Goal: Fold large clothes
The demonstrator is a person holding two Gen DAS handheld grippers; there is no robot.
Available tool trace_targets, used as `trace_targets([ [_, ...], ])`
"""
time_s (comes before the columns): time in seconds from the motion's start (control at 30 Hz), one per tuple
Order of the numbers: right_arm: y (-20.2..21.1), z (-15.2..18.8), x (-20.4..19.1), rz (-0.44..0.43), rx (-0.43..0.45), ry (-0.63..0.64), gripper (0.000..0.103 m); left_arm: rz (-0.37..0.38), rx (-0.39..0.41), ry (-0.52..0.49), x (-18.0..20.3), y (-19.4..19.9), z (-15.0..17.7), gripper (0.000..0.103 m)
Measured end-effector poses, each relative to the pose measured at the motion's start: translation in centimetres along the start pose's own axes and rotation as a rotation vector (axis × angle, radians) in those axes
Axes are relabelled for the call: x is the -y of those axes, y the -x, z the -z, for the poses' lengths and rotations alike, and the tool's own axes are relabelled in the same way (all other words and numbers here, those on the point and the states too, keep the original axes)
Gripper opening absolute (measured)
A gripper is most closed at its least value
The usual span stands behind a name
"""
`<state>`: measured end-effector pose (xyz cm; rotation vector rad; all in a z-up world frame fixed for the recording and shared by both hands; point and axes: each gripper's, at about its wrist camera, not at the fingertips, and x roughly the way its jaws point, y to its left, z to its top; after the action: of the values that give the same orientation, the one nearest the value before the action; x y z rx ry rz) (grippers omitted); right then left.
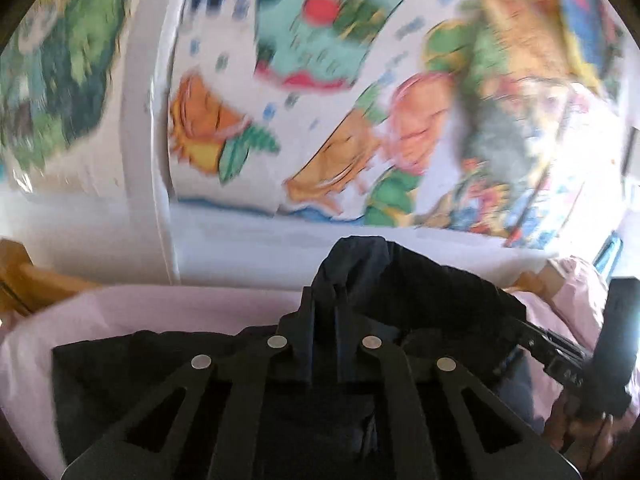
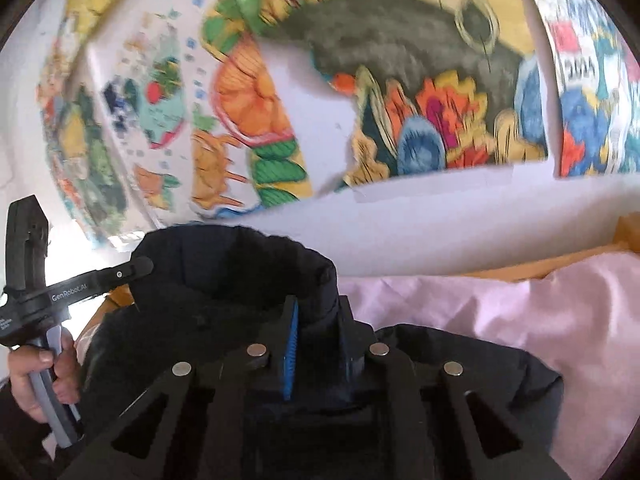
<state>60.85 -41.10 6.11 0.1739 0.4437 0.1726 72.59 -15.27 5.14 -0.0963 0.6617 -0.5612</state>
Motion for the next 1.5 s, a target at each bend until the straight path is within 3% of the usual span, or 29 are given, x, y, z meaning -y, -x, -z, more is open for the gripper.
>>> trace_targets([
  [0.27,8.0,3.5,-3.4,-0.029,0.069,0.210,0.014,0.049,0.056,-0.056,0.7,10.8,4.9,0.004],
  [0.43,10.4,7.8,-5.4,0.028,0.077,0.372,0.013,0.052,0.047,-0.100,2.3,13.5,8.4,0.003],
  [0.6,9.4,11.3,-5.3,0.072,0.030,0.428,0.012,0.024,-0.019,-0.085,1.6,12.8,11.5,0.003],
  [0.67,8.2,12.7,-5.0,0.082,0.000,0.431,0.012,-0.004,-0.083,-0.041,0.6,10.8,12.7,0.003],
  [0.77,6.8,14.0,-4.8,0.100,-0.021,0.447,0.013,-0.023,-0.100,-0.012,-0.2,8.9,13.7,0.003],
  [0.9,8.2,13.5,-4.0,0.037,-0.029,0.380,0.017,-0.045,-0.082,-0.056,0.1,8.0,14.5,0.003],
  [1.1,12.5,10.4,-3.9,-0.008,0.082,0.312,0.018,-0.026,-0.066,-0.067,-0.4,7.8,14.9,0.003],
  [1.2,10.7,9.2,-4.3,-0.009,0.072,0.236,0.018,-0.031,-0.067,-0.070,-0.4,7.7,14.9,0.003],
  [1.33,6.5,9.9,-4.8,-0.006,0.000,0.213,0.018,-0.040,-0.069,-0.085,-0.2,7.7,14.8,0.003],
  [1.5,3.0,12.1,-5.1,0.048,-0.067,0.292,0.018,-0.040,-0.098,-0.071,0.1,8.2,14.6,0.006],
])
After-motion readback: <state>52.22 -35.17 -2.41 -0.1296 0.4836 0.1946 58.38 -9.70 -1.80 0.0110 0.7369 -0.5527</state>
